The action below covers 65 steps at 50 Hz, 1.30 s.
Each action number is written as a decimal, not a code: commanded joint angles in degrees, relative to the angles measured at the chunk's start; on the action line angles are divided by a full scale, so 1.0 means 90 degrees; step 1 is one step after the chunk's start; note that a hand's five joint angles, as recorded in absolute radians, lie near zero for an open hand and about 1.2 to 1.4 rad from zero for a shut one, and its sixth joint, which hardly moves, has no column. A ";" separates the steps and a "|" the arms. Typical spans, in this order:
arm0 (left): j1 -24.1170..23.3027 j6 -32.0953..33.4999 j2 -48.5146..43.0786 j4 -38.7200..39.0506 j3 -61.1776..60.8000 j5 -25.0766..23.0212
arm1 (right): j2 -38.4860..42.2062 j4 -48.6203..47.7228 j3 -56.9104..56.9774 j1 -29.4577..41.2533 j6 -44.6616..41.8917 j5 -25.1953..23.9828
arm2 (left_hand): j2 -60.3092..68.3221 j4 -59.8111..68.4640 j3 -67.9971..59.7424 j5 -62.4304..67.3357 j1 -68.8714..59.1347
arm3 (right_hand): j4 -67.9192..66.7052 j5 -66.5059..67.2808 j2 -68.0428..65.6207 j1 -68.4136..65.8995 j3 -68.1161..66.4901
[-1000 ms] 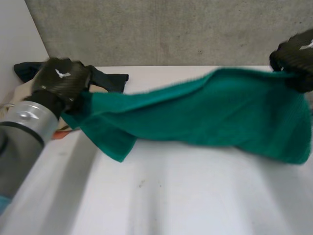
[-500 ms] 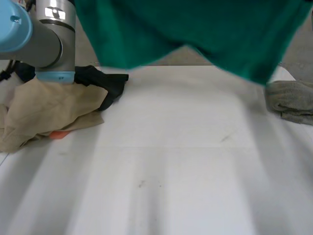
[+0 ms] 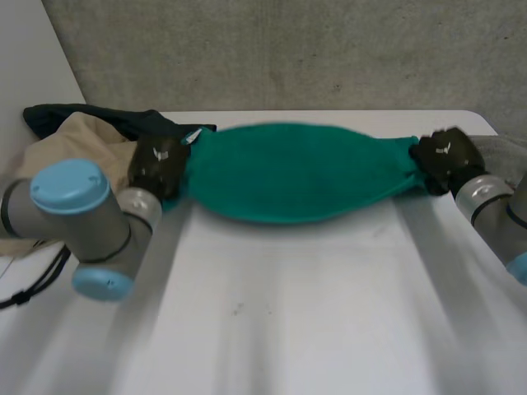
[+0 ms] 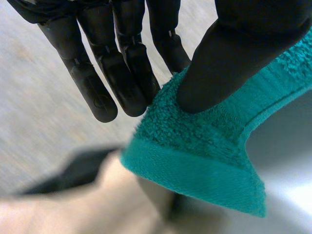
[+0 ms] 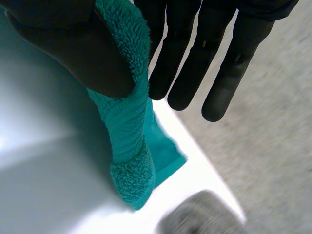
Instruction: Fold the laundry.
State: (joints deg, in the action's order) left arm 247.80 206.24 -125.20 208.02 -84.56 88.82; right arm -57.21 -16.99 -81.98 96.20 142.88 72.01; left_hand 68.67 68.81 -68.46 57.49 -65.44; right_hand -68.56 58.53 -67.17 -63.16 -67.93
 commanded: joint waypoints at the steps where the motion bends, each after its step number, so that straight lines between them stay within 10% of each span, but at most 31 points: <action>1: -0.0034 0.0443 0.0239 -0.1159 -0.0691 0.0014 | 0.0087 0.0735 -0.0090 -0.0123 -0.0036 -0.0052 | 0.1259 0.1243 -0.1283 0.1390 -0.1618 | -0.1271 0.1274 -0.1426 -0.1871 -0.1341; 35: -0.0092 0.0453 0.1050 -0.1629 -0.1034 -0.0005 | 0.0429 0.1908 0.0291 -0.0923 -0.1608 -0.1165 | 0.1259 0.1243 -0.1283 0.1390 -0.1618 | 0.5412 -0.5409 0.5257 0.4812 0.5342; 47: -0.0170 0.0405 0.1080 -0.1629 -0.1024 -0.0005 | 0.0682 0.2883 0.1334 -0.0836 -0.1764 -0.1849 | 0.1259 0.1243 -0.1283 0.1390 -0.1618 | 0.5302 -0.5299 0.5147 0.4702 0.5232; 65: -0.0161 0.0326 0.1128 -0.1629 -0.0985 -0.0005 | 0.2225 0.3890 0.3366 -0.0328 -0.1989 -0.1312 | 0.1259 0.1243 -0.1283 0.1390 -0.1618 | 0.3938 -0.3935 0.3783 0.3338 0.3868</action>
State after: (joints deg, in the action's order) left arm 246.27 209.18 -115.05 193.36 -93.43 88.77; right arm -39.22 18.04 -53.61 92.86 124.97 59.20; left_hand 68.67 68.81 -68.46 57.49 -65.44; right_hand -25.54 15.79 -24.36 -25.20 -25.09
